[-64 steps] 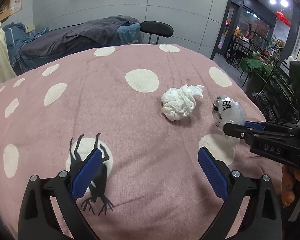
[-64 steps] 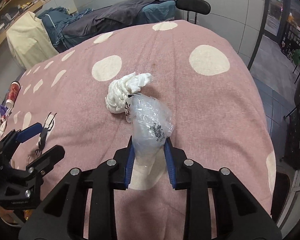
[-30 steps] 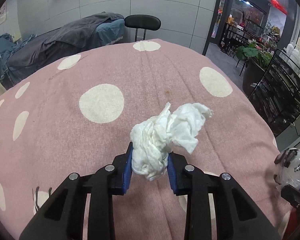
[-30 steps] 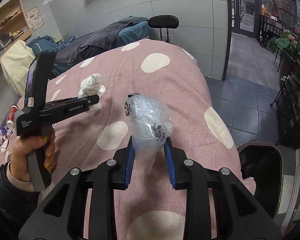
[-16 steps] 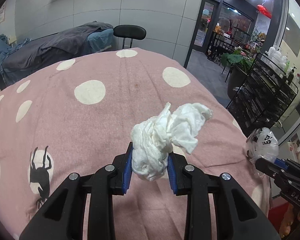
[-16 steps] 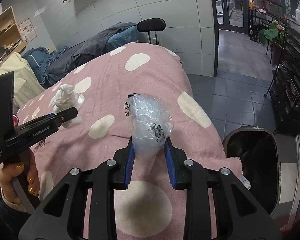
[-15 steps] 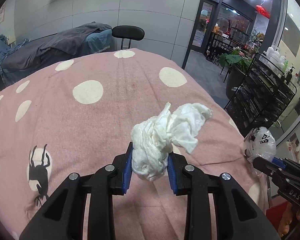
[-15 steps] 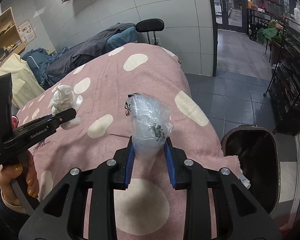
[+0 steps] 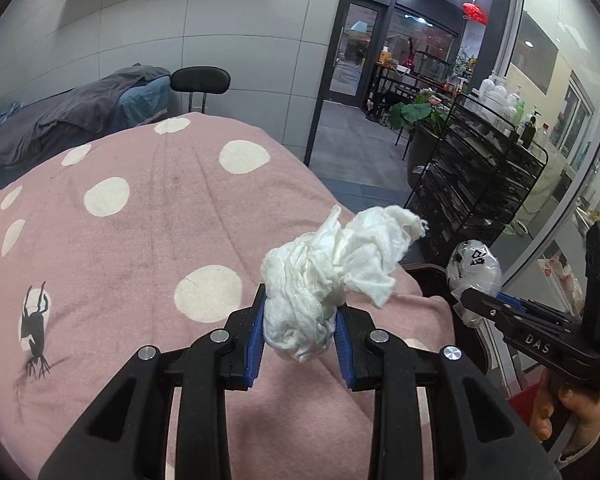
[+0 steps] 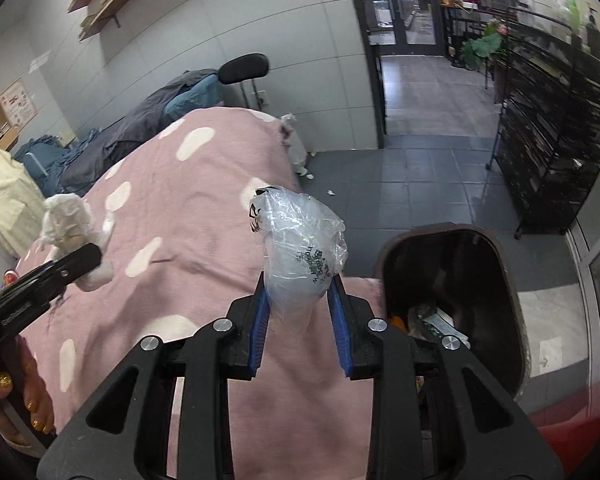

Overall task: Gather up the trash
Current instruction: 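Carry the bag to the bin with the right tool while the left tool carries the tissue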

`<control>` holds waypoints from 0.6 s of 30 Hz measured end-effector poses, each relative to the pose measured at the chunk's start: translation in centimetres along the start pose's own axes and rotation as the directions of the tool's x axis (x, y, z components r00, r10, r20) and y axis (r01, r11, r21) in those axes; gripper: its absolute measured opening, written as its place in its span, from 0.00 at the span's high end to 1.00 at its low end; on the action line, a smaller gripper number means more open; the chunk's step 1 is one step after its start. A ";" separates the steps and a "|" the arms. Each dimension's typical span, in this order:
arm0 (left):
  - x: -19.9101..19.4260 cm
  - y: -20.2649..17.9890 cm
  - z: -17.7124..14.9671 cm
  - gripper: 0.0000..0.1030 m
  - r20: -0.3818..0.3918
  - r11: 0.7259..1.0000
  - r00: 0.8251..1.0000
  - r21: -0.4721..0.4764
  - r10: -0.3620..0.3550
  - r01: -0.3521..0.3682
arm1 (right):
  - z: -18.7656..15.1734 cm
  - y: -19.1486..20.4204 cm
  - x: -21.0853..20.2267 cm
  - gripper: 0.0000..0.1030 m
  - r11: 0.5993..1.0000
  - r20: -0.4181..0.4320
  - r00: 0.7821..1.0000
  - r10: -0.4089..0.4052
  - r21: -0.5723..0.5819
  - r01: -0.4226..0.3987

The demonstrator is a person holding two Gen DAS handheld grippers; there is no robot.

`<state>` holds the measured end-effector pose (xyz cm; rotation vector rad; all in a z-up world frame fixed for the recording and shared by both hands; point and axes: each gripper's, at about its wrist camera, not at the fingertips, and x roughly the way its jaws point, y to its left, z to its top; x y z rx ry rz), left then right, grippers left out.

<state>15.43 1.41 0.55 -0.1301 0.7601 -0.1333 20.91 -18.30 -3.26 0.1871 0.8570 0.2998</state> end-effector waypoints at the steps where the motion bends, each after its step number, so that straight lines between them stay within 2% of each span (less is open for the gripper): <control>1: 0.1 -0.4 0.0 0.71 -0.003 1.000 1.000 0.007 -0.011 0.011 | -0.1 -0.7 0.1 0.72 1.000 -0.004 1.000 -0.010 0.012 0.011; 9: 0.9 -3.7 -0.5 0.71 -0.033 0.995 0.997 0.059 -0.075 0.077 | -1.8 -5.7 1.3 0.72 0.991 -0.056 0.994 -0.093 0.091 0.098; 18: 1.2 -6.6 -1.1 0.71 -0.051 0.986 0.992 0.118 -0.115 0.121 | -4.4 -10.9 4.8 0.72 0.968 -0.158 0.973 -0.169 0.159 0.194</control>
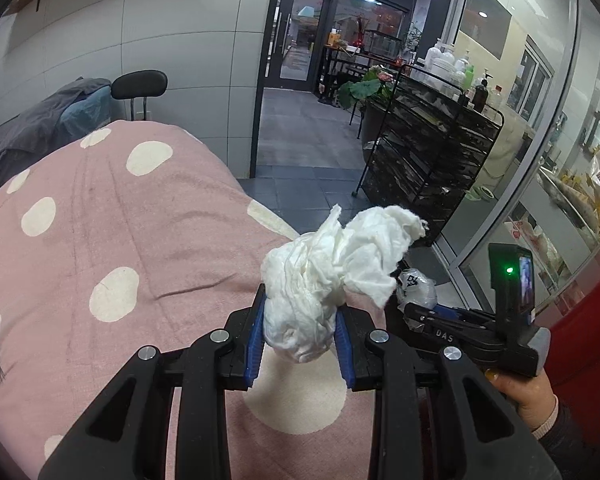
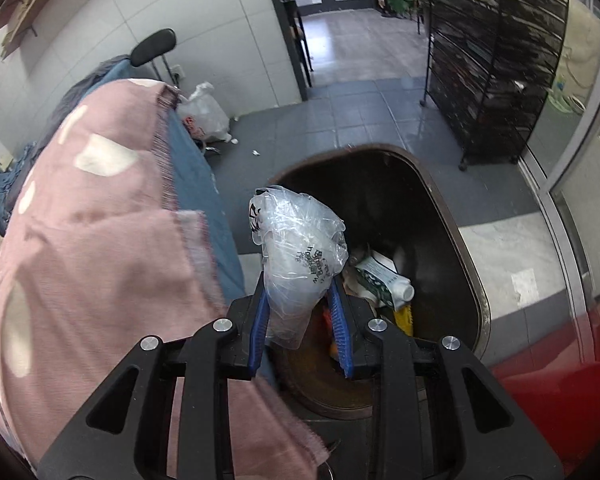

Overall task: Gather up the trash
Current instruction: 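Carry the bag to the bin with the right tool while the left tool carries the tissue, then open the right tool to drop the plastic bag into the bin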

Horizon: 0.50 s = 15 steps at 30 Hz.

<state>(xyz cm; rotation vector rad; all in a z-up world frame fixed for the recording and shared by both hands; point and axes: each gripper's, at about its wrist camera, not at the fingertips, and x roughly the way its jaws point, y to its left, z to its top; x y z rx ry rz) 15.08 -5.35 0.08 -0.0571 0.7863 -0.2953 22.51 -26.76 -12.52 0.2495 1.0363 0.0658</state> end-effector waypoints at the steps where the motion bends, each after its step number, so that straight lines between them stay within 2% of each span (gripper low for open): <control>1: 0.1 -0.3 0.0 0.71 -0.003 1.000 1.000 0.005 -0.008 0.008 | 0.0 -0.4 0.5 0.72 1.000 -0.012 1.000 -0.006 0.007 0.006; 9: 1.1 -2.3 -0.3 0.71 -0.030 0.998 0.999 0.052 -0.037 0.038 | -0.6 -3.7 5.2 0.71 0.996 -0.114 0.992 -0.048 0.074 0.057; 12: 1.5 -2.7 -0.4 0.71 -0.045 0.997 0.998 0.055 -0.054 0.057 | -1.2 -4.6 6.2 0.59 0.992 -0.134 0.989 -0.058 0.103 0.072; 15: 2.0 -3.2 -0.5 0.71 -0.060 0.996 0.996 0.060 -0.070 0.073 | -1.9 -4.9 6.8 0.57 0.990 -0.147 0.987 -0.068 0.115 0.085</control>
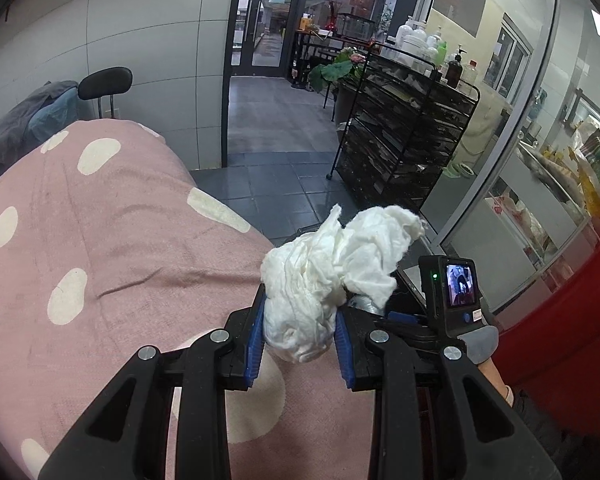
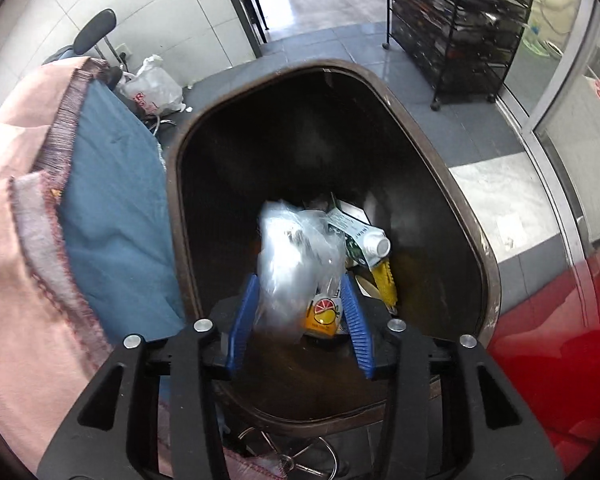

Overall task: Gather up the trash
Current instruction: 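Open the right tool to drop the plastic bag into the bin, then lower the tissue over the bin and open the left tool to drop it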

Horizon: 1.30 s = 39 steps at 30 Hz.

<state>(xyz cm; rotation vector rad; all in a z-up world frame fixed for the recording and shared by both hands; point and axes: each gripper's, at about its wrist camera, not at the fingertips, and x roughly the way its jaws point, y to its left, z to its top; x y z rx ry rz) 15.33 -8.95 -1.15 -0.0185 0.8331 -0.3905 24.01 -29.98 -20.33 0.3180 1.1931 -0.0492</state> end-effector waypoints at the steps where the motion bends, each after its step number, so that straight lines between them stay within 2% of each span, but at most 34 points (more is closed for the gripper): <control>1: 0.2 -0.2 0.0 0.71 -0.006 1.000 1.000 0.001 -0.007 0.007 | -0.3 -0.1 0.1 0.56 1.000 -0.004 1.000 0.000 0.001 0.000; 6: 1.5 -1.3 -0.2 0.71 -0.053 0.998 0.997 0.014 -0.055 0.055 | -1.3 -0.7 0.0 0.49 1.000 0.002 1.000 -0.007 0.006 0.007; 17: 5.4 -5.5 -0.4 0.71 -0.165 0.984 0.978 0.096 -0.130 0.147 | -2.9 -3.2 -2.3 0.47 0.998 0.023 0.999 -0.032 0.059 0.031; 21: 7.5 -6.7 -0.5 0.71 -0.222 0.980 0.965 0.113 -0.138 0.166 | -3.3 -4.2 -2.5 0.47 0.995 0.022 0.999 -0.045 0.085 0.043; 26: 9.4 -8.0 -0.7 0.71 -0.261 0.976 0.959 0.153 -0.112 0.156 | -3.8 -5.0 -2.5 0.47 0.993 0.019 0.999 -0.050 0.105 0.048; 33: 11.5 -8.3 -0.9 0.70 -0.324 0.975 0.939 0.145 -0.114 0.168 | -4.2 -5.9 -2.3 0.44 0.990 0.014 0.998 -0.061 0.125 0.059; 36: 12.0 -8.3 -1.2 0.64 -0.348 0.974 0.930 0.143 -0.116 0.174 | -4.3 -6.3 -2.3 0.43 0.989 0.014 0.998 -0.063 0.134 0.061; 39: 12.1 -8.6 -1.4 0.52 -0.349 0.972 0.931 0.162 -0.105 0.170 | -4.4 -6.5 -2.3 0.43 0.988 0.011 0.998 -0.064 0.138 0.062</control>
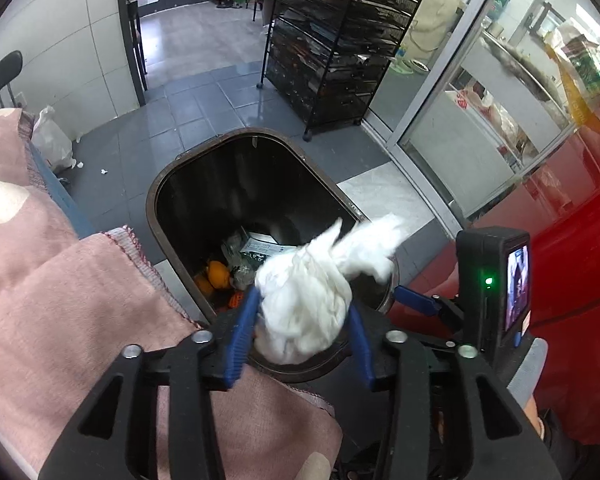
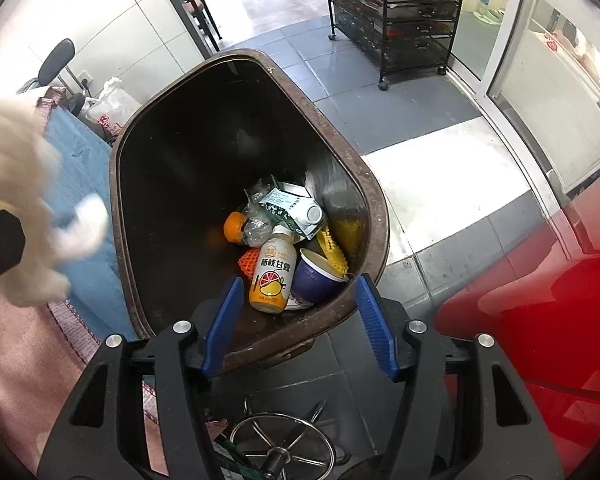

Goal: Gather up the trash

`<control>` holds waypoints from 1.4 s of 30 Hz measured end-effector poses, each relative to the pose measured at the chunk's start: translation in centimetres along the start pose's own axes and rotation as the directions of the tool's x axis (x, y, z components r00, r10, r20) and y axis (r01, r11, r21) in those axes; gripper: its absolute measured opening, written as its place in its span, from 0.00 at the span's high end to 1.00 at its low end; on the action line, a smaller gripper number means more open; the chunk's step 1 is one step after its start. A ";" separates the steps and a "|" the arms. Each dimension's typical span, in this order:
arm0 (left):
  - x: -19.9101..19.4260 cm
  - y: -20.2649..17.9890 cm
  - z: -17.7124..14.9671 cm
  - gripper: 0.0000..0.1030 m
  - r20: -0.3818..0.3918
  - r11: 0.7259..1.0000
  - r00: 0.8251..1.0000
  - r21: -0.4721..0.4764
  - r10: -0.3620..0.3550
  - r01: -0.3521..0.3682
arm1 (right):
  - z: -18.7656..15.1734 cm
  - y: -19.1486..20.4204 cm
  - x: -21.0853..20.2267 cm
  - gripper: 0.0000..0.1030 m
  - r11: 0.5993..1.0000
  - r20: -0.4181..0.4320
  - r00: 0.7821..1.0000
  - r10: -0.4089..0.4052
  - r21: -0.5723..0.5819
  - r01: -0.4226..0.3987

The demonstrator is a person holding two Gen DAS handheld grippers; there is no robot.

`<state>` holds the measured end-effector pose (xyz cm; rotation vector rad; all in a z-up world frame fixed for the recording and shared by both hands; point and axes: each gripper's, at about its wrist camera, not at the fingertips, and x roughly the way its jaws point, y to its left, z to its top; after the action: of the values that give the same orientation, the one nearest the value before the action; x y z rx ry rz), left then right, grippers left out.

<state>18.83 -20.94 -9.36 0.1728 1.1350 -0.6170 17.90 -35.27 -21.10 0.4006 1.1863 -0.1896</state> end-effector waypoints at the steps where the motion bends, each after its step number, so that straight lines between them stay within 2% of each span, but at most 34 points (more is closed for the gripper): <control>1: 0.0 0.0 0.0 0.44 0.002 1.000 1.000 0.003 0.000 0.000 | 0.0 0.0 0.0 0.43 1.000 -0.002 1.000 0.000 0.002 0.000; 2: 0.0 -0.1 0.0 0.37 0.007 1.000 1.000 0.005 -0.002 0.002 | 0.0 -0.1 0.1 0.43 1.000 -0.003 1.000 0.000 0.004 0.000; 5: -0.1 -0.2 0.0 0.26 0.019 1.000 1.000 0.011 -0.001 0.001 | 0.0 -0.3 0.1 0.43 1.000 -0.001 1.000 -0.002 0.008 0.002; 16: -0.5 -0.6 0.0 0.23 0.037 1.000 0.999 0.023 0.009 -0.010 | 0.0 -0.7 -0.7 0.42 0.999 0.015 1.000 -0.017 0.028 0.017; 20: -2.4 -0.9 -0.6 0.20 0.097 0.999 0.995 0.027 0.016 -0.019 | 0.0 -0.4 -1.6 0.42 0.999 0.041 0.999 -0.026 0.019 0.026; 22: -3.7 -1.2 -1.1 0.16 0.143 0.999 0.989 0.029 0.023 -0.028 | 0.0 -0.2 -2.1 0.36 1.000 0.054 0.998 -0.022 0.012 0.022; 26: -6.0 -1.1 -2.1 0.14 0.211 0.999 0.977 0.020 0.042 -0.047 | -0.1 0.7 -3.3 0.33 1.000 0.090 0.996 -0.021 -0.010 0.022; 32: -9.5 -0.2 -3.9 0.10 0.303 0.997 0.950 -0.018 0.072 -0.070 | -0.4 2.6 -5.6 0.31 0.998 0.163 0.987 -0.007 -0.053 0.016; 35: -11.4 0.6 -5.1 0.06 0.360 0.995 0.927 -0.046 0.103 -0.092 | -0.6 3.8 -7.4 0.29 0.997 0.222 0.975 0.003 -0.081 0.016; 38: -12.8 1.4 -6.2 0.06 0.402 0.989 0.904 -0.082 0.145 -0.123 | -0.9 5.2 -9.2 0.21 0.994 0.281 0.959 0.025 -0.110 0.006; 42: -15.1 2.4 -8.1 0.06 0.459 0.976 0.862 -0.139 0.214 -0.168 | -2.0 7.5 -11.9 0.20 0.985 0.375 0.926 0.052 -0.170 0.014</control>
<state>9.52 -9.83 0.08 0.0465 0.6585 -0.3948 14.41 -28.37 -9.21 0.2118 0.8083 -0.1395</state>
